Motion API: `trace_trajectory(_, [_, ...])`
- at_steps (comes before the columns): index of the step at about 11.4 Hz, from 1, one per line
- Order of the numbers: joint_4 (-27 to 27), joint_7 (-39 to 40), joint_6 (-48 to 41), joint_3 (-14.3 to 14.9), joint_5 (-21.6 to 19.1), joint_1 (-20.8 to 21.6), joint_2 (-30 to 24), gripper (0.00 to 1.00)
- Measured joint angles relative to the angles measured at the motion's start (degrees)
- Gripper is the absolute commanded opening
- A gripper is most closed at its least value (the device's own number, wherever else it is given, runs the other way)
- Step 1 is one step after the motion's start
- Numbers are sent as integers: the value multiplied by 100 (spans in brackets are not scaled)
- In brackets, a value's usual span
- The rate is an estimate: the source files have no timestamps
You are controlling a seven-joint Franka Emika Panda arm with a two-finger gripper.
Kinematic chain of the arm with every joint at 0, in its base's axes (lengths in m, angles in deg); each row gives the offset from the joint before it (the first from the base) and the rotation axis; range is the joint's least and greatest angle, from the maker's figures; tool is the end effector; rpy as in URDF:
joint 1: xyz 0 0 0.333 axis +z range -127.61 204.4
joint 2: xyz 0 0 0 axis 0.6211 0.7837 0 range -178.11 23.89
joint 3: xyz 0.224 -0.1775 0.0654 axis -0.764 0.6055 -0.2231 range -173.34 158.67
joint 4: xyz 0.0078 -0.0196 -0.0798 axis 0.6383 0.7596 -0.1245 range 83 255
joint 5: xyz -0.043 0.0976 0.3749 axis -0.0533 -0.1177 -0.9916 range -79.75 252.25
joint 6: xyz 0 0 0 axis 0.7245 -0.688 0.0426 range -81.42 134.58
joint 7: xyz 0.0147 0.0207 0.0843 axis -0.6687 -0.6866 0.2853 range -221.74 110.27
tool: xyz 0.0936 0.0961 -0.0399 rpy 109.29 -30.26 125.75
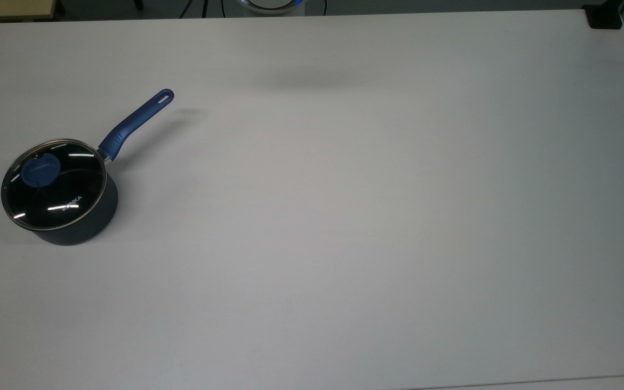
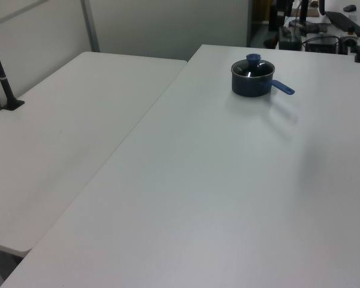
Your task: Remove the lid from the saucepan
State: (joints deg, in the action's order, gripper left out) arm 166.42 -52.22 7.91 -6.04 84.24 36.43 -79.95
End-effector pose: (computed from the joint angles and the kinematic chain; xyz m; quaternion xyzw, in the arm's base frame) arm 0.5358 -0.0258 0.6143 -0.9993 -0.0032 -0.0337 0.0161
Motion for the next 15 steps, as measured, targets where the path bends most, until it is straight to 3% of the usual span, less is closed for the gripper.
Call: trace_trajectory(15, [81, 0, 0, -57, 13, -60, -8, 100])
